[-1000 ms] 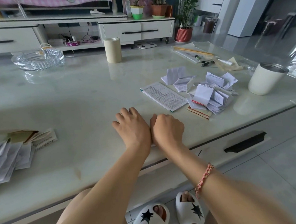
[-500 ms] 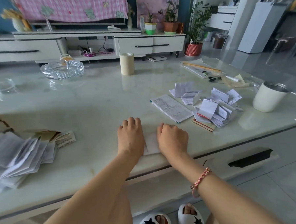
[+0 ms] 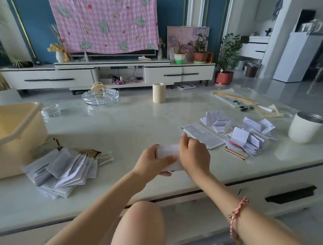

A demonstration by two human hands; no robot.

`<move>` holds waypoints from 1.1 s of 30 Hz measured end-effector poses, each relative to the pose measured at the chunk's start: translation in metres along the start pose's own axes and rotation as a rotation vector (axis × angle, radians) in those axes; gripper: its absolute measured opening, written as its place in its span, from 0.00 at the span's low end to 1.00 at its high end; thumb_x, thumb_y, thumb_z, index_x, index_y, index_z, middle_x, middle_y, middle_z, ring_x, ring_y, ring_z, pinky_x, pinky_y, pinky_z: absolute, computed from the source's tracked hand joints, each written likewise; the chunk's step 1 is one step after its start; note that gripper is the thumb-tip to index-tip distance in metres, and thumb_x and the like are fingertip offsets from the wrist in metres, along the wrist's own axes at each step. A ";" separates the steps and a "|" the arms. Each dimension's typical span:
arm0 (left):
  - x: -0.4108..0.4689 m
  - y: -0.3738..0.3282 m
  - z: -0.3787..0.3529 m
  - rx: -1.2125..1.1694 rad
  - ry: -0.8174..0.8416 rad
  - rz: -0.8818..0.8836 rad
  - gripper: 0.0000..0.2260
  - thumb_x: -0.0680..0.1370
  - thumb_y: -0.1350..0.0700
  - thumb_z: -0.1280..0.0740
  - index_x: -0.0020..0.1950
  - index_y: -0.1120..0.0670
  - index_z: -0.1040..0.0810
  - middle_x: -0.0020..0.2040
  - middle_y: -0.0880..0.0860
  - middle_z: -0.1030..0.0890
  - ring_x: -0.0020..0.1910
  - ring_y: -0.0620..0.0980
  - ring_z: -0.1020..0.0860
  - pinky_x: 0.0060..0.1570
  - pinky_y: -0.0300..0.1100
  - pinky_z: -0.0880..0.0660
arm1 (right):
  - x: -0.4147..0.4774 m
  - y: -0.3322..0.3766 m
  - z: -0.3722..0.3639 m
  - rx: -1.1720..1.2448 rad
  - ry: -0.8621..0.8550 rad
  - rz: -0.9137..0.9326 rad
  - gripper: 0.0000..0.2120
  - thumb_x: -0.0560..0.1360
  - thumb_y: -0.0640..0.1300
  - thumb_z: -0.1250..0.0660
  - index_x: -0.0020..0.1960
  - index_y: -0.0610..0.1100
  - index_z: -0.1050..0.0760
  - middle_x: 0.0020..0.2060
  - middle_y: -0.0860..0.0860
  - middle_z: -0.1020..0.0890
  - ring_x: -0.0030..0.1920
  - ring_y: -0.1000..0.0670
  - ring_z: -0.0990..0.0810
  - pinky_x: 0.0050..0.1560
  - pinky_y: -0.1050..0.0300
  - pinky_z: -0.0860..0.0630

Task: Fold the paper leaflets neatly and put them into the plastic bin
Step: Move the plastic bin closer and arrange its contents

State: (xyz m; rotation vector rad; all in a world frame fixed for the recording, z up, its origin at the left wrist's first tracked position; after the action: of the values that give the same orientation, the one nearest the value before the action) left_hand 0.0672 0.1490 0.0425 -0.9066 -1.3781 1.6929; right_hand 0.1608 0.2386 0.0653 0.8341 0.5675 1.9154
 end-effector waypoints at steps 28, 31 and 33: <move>-0.074 -0.017 0.377 1.525 -0.446 0.128 0.17 0.71 0.55 0.27 0.56 0.54 0.29 0.51 0.52 0.22 0.49 0.52 0.26 0.42 0.43 0.34 | 0.005 0.111 -0.121 0.724 0.599 -0.167 0.07 0.71 0.32 0.30 0.40 0.41 0.26 0.41 0.45 0.21 0.40 0.48 0.22 0.47 0.51 0.23; -0.065 -0.055 0.368 1.446 -0.547 0.000 0.19 0.70 0.56 0.26 0.56 0.58 0.28 0.51 0.57 0.21 0.48 0.56 0.25 0.44 0.47 0.31 | 0.018 0.104 -0.108 0.763 0.569 -0.209 0.08 0.71 0.30 0.31 0.39 0.41 0.25 0.39 0.43 0.21 0.36 0.48 0.22 0.42 0.50 0.21; -0.055 -0.084 0.345 1.423 -0.574 -0.118 0.20 0.70 0.57 0.26 0.57 0.60 0.29 0.52 0.58 0.22 0.49 0.58 0.25 0.47 0.49 0.30 | 0.031 0.101 -0.094 0.800 0.538 -0.222 0.08 0.72 0.30 0.33 0.39 0.41 0.25 0.36 0.45 0.22 0.30 0.51 0.22 0.31 0.57 0.21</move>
State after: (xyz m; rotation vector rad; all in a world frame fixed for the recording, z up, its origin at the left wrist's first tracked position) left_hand -0.2009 -0.0428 0.1861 0.4808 -0.1990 2.2682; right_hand 0.0226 0.2164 0.0814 0.6702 1.7492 1.6852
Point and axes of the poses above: each hand's wrist, its own x-axis towards the middle knuckle, its own z-axis out of the back of the hand, y = z × x, the point moved 6 cm from there along x, towards the middle knuckle
